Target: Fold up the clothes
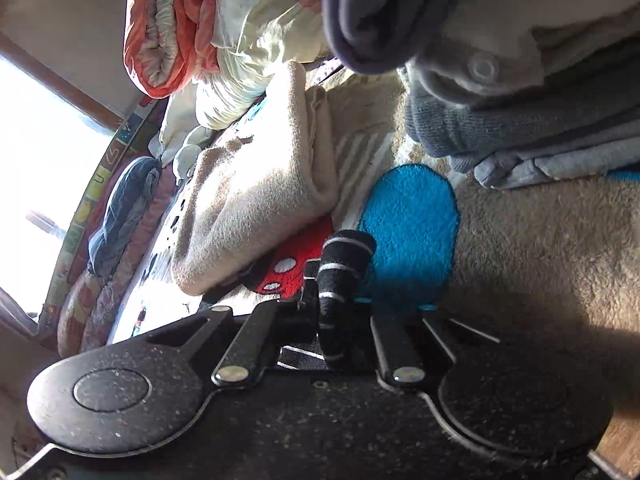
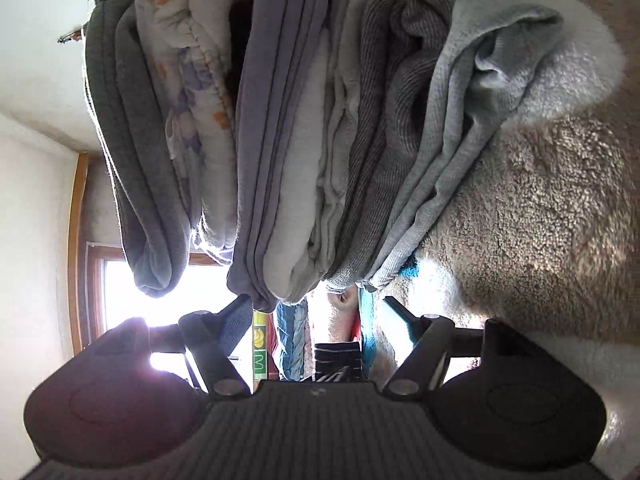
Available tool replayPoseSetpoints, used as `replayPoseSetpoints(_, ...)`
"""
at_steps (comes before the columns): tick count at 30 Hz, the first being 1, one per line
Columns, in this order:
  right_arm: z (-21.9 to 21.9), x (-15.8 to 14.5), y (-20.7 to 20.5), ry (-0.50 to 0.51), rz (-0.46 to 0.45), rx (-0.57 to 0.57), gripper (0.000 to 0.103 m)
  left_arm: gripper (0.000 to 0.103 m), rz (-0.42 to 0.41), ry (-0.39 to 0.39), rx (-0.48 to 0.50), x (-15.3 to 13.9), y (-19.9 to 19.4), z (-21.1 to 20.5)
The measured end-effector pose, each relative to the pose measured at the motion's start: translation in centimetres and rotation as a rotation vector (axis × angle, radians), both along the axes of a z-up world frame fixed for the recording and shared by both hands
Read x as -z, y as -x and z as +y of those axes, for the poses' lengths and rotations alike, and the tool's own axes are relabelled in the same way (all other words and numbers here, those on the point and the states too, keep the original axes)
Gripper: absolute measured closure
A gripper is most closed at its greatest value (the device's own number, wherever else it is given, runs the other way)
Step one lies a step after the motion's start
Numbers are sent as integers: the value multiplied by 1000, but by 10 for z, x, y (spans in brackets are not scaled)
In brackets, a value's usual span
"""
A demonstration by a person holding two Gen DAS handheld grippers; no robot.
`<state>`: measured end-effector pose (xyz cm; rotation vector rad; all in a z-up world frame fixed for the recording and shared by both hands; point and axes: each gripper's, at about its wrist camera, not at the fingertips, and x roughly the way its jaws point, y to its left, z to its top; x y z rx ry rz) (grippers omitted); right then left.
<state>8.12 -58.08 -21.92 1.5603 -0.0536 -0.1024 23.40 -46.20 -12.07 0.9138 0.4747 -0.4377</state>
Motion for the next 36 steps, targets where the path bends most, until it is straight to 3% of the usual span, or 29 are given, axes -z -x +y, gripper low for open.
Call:
replayPoseSetpoints(5,12,-18,-6,128,64,-15,29,97,142,307,-13,-60,-12,49)
replayPoseSetpoints(9,43,-53,-21,391,101,-92,25,98,197,475,-30,-107,-15,94)
replayPoseSetpoints(12,99,-79,-37,620,79,-262,25,98,217,577,-39,-141,-15,130)
replayPoseSetpoints(18,202,-91,-22,925,120,-487,25,98,191,694,-92,-183,-15,196)
replayPoseSetpoints(26,326,-97,20,1270,197,-726,26,98,168,806,-195,-211,-22,288)
replayPoseSetpoints(31,343,-91,24,1359,191,-734,33,98,167,842,-238,-216,-25,342)
replayPoseSetpoints(36,344,-83,20,1436,189,-696,47,98,168,881,-294,-215,-29,394)
